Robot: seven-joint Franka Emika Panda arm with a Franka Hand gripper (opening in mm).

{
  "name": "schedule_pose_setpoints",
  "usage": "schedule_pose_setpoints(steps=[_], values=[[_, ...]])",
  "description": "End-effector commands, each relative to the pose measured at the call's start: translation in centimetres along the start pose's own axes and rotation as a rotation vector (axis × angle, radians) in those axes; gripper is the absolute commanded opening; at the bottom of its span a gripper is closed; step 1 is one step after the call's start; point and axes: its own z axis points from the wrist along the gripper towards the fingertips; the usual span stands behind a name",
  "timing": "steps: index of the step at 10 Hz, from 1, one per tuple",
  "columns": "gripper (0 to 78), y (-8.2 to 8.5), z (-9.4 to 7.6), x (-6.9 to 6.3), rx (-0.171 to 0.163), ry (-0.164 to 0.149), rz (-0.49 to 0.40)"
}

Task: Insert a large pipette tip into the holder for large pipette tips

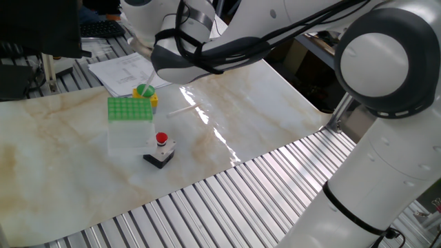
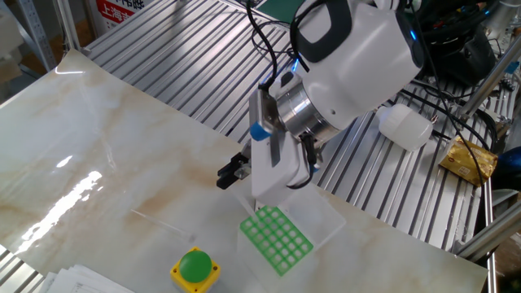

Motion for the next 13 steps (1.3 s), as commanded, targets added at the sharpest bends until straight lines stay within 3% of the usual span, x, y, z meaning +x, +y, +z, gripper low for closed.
schedule_pose_setpoints(steps=[1, 13], values=[[1.1, -0.1, 0.2, 0.5, -0.005, -0.01, -0.005], [1.1, -0.8, 0.6, 1.8, -0.015, -0.02, -0.031]])
